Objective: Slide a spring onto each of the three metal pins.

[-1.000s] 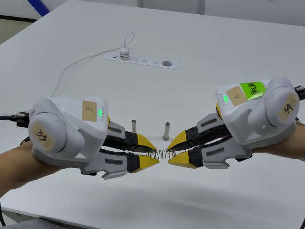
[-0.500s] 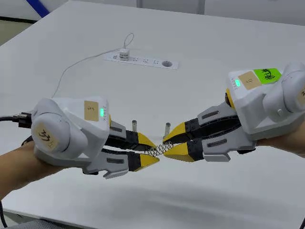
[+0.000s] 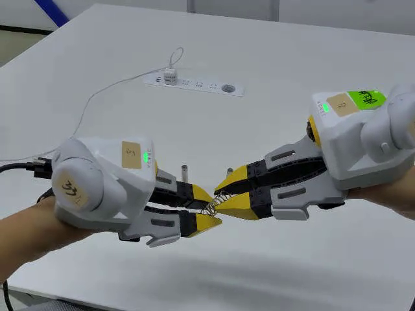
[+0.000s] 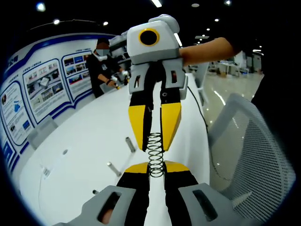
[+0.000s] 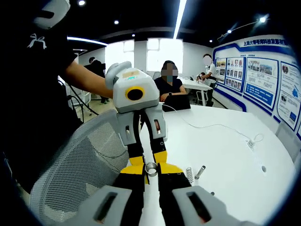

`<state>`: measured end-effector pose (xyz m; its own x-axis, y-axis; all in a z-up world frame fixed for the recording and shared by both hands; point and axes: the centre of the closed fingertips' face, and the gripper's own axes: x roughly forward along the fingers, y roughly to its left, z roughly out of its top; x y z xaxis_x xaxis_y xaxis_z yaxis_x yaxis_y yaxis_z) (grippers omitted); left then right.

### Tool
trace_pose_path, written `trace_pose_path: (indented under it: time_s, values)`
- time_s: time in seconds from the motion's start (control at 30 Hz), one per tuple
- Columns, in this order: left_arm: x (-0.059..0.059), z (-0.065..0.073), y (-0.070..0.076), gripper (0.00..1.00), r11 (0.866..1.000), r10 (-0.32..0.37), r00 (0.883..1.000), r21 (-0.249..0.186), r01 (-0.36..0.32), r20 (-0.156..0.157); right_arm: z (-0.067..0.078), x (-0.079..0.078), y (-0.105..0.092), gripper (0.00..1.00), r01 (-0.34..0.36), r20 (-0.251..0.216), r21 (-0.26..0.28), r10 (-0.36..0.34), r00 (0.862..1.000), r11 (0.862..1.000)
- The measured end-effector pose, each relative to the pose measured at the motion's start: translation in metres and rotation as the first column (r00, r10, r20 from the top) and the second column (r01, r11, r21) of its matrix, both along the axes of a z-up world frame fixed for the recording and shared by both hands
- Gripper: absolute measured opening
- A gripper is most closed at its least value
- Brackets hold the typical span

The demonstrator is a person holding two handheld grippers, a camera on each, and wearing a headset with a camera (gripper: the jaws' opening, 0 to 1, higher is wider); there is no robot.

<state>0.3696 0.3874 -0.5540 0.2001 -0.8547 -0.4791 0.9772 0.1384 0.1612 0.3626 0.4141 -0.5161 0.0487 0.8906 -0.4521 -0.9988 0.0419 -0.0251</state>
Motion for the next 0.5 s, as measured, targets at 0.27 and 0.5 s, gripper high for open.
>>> trace_pose_path:
  time_s: [0.27,0.5]
  values:
    - [0.0005,0.0036,-0.0003,0.11,0.999,0.019,0.999,-0.036,-0.020,-0.040,0.0042,0.0014,0.0014,0.10,0.016,-0.011,0.007,-0.016,1.000,1.000]
    - [-0.0011,0.0053,-0.0018,0.12,0.998,0.025,0.996,-0.058,-0.029,-0.082,0.0063,0.0018,0.0057,0.10,0.014,-0.018,0.004,-0.014,1.000,1.000]
